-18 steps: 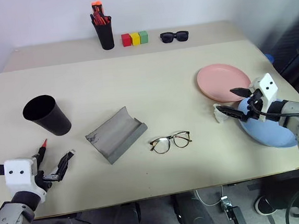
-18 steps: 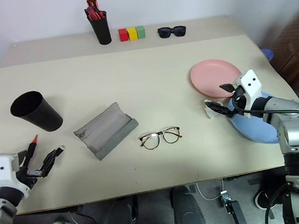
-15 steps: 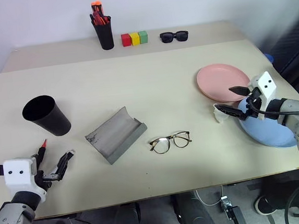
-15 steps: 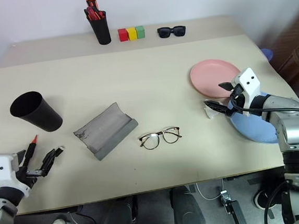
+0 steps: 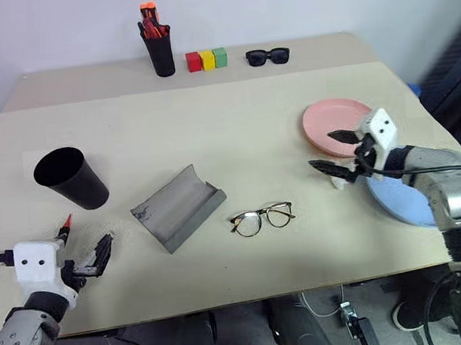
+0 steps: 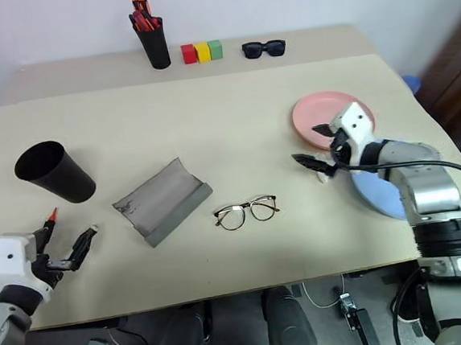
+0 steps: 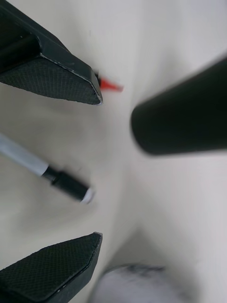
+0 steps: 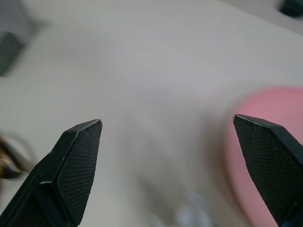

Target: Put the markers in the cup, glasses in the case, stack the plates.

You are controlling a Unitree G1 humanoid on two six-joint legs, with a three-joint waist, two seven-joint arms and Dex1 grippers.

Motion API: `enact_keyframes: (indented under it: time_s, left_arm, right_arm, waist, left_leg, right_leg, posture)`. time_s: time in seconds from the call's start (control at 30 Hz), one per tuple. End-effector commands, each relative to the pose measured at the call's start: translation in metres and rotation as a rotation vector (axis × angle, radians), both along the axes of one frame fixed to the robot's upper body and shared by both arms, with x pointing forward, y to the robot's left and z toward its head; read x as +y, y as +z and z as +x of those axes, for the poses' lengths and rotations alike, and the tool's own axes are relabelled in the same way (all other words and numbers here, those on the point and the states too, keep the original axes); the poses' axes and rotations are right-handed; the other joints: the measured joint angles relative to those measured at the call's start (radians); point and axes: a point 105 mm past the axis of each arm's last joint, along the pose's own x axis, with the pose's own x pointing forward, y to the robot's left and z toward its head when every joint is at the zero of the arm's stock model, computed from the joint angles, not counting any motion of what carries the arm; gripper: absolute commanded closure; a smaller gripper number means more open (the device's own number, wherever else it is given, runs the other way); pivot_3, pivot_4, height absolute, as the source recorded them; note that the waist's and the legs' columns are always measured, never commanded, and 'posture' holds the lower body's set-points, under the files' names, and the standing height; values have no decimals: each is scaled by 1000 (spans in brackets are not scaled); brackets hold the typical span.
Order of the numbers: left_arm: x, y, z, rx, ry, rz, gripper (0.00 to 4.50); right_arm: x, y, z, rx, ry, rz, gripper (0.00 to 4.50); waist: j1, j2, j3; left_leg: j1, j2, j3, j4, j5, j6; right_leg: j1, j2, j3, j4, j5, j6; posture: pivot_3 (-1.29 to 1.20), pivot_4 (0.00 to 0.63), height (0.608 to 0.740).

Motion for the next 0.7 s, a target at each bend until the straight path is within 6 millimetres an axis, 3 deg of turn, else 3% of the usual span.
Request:
enact_keyframes:
  time_s: [0.03,0.13,0.23,0.47,0.5,0.53,0.63,0.7]
  left_arm:
    - [-1,7,3,54,-24,33,76]
    - [4,10,10,91,-26,36,76]
    - [6,-3,16,234,-26,44,76]
    - [3,-17,21,399,-59,-21,76]
    - [3,-16,23,401,-59,-24,595]
    - [3,-16,25,404,-54,-30,842]
    - [3,-14,30,398,-62,-25,2502]
    - [1,-11,32,386,-76,-21,3326]
  right_arm:
    - [45,17,-24,-49,206,-14,0]
    - [77,13,-52,-19,364,-9,0]
    - [97,11,-66,-37,436,-3,0]
    - [111,-4,-79,-25,449,8,0]
    - [111,-4,-79,-27,447,11,0]
    - [112,-5,-80,-30,446,13,0]
    - [114,-6,-81,-36,446,20,0]
    - [115,-7,-81,-37,444,22,0]
  waist:
    - [2,0,0]
    - [8,-1,0]
    - [12,-2,-1]
    - [13,-1,-1]
    - [13,-1,-1]
    - [15,-1,-1]
    - [16,-1,-1]
    - [18,-1,-1]
  left_leg:
    - [0,0,0,0,0,0]
    - [-1,0,-2,0,0,0]
    - [-1,0,-2,0,0,0]
    - [0,0,-2,0,0,0]
    - [1,0,-2,0,0,0]
    - [1,0,-2,0,0,0]
    - [1,0,-2,1,0,0]
    - [1,0,-2,1,0,0]
  right_leg:
    - [0,0,0,0,0,0]
    - [0,0,-1,0,0,0]
    - [1,0,-1,0,0,0]
    - [1,0,-1,0,0,0]
    - [1,0,-1,1,0,0]
    - [1,0,-1,1,0,0]
    - [1,0,-1,2,0,0]
    - [1,0,-1,2,0,0]
  posture:
    - [0,150,740]
    - [0,150,740]
    - [0,150,740]
    - [0,150,740]
    - [0,150,740]
    - [0,150,740]
    - [0,150,740]
    - [0,150,740]
